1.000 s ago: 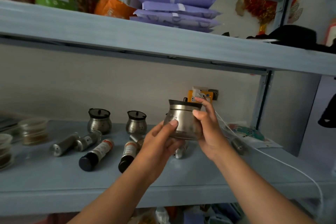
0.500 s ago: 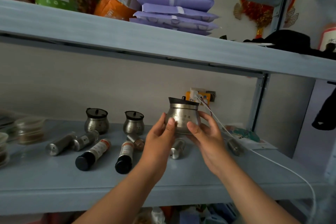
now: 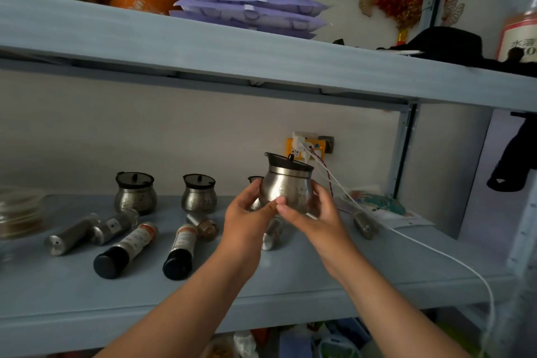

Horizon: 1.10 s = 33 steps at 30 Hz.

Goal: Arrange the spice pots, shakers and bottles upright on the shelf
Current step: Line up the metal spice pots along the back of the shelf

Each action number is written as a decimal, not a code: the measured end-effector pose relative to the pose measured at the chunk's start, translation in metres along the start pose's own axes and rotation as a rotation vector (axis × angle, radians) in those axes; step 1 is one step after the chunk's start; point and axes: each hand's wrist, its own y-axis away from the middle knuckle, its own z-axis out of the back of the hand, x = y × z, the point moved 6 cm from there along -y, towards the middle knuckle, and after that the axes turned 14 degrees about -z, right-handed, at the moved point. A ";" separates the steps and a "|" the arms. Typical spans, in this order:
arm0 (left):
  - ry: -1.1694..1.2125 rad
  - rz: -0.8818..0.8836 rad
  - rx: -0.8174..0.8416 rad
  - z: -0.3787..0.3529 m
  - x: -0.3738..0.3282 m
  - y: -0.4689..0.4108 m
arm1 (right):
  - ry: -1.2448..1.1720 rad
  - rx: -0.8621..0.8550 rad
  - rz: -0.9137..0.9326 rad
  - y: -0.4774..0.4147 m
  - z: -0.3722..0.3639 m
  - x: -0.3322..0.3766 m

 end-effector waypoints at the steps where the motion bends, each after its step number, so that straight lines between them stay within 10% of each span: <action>1: -0.007 0.020 0.018 -0.001 0.003 -0.003 | 0.022 0.011 -0.004 -0.003 0.003 -0.001; 7: -0.065 0.086 0.128 -0.008 0.032 -0.024 | 0.088 0.105 0.031 -0.018 0.014 -0.004; 25: -0.352 0.031 0.100 -0.056 0.101 -0.122 | 0.278 -0.492 0.047 -0.143 0.053 -0.032; 33: -0.497 0.156 0.075 -0.060 0.140 -0.158 | 0.404 -0.405 -0.015 -0.179 0.062 -0.052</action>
